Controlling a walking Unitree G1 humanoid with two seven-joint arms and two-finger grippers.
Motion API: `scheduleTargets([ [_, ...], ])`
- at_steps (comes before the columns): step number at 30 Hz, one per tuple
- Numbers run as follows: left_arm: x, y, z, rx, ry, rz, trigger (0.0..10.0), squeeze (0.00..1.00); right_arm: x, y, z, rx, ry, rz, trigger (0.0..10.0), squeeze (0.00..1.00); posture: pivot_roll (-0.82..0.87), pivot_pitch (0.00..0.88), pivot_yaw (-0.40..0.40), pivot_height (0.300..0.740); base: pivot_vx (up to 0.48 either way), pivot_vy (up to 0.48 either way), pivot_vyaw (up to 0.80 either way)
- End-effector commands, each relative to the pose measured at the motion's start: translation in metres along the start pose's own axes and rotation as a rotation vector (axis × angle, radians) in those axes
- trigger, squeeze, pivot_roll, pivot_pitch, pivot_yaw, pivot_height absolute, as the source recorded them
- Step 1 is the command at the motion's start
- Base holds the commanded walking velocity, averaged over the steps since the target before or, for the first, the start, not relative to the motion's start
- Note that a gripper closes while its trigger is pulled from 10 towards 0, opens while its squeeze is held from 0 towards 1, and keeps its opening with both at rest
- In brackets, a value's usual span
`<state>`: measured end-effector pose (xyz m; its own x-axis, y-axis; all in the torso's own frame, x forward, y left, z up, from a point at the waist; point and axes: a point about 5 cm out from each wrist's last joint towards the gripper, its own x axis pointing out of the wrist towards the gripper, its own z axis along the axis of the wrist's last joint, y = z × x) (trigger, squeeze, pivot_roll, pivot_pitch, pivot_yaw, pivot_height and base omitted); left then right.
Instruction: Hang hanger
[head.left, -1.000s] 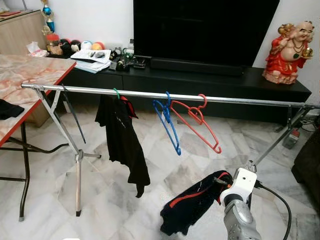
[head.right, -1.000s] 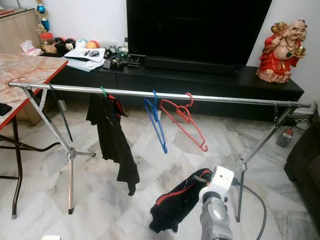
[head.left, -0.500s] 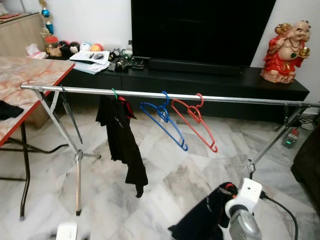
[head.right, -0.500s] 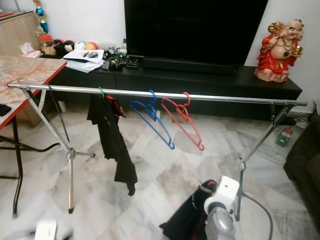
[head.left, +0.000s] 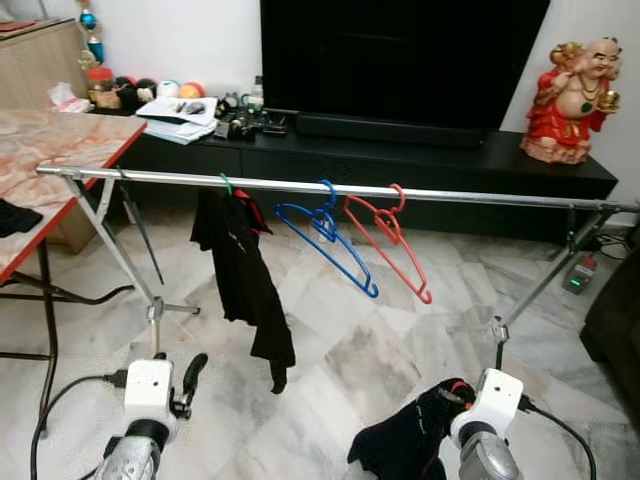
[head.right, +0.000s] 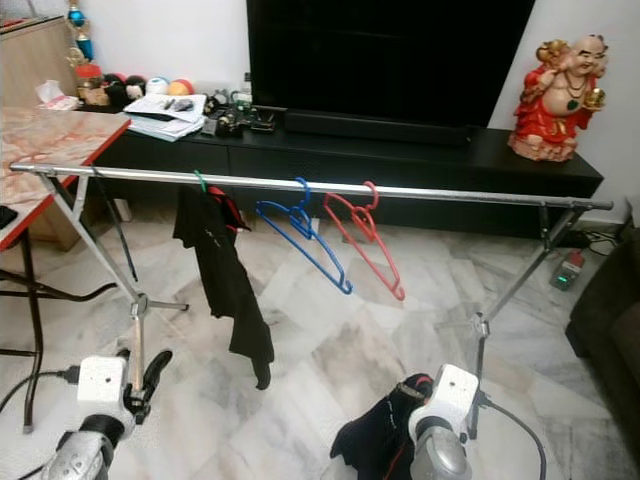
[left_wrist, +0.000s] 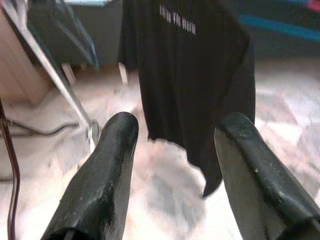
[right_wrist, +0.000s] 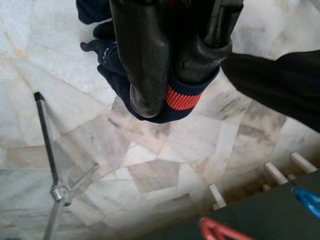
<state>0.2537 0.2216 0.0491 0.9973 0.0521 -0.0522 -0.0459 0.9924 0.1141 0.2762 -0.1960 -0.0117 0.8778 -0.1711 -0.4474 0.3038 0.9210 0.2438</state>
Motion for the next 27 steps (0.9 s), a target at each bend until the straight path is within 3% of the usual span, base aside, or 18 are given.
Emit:
scheduleTargets([
  [1, 0.0, -0.005, 0.003, -0.013, -0.003, -0.017, 10.0, 0.0, 0.0, -0.002, 0.003, -0.007, -0.021, -0.001, 10.0, 0.0, 0.1, 0.0, -0.042, 0.74, 0.0, 0.0, 0.0],
  [5, 0.003, -0.01, 0.002, -0.029, 0.006, -0.025, 10.0, 0.0, 0.0, -0.001, 0.003, -0.009, -0.033, 0.014, 10.0, 0.0, 0.1, 0.0, -0.04, 0.74, 0.062, -0.068, 0.0],
  [27, 0.004, -0.017, 0.011, -0.035, 0.033, -0.023, 10.0, 0.0, 0.004, 0.002, 0.014, -0.025, -0.059, 0.037, 10.0, 0.0, 0.1, 0.0, -0.052, 0.74, 0.023, -0.428, 0.0],
])
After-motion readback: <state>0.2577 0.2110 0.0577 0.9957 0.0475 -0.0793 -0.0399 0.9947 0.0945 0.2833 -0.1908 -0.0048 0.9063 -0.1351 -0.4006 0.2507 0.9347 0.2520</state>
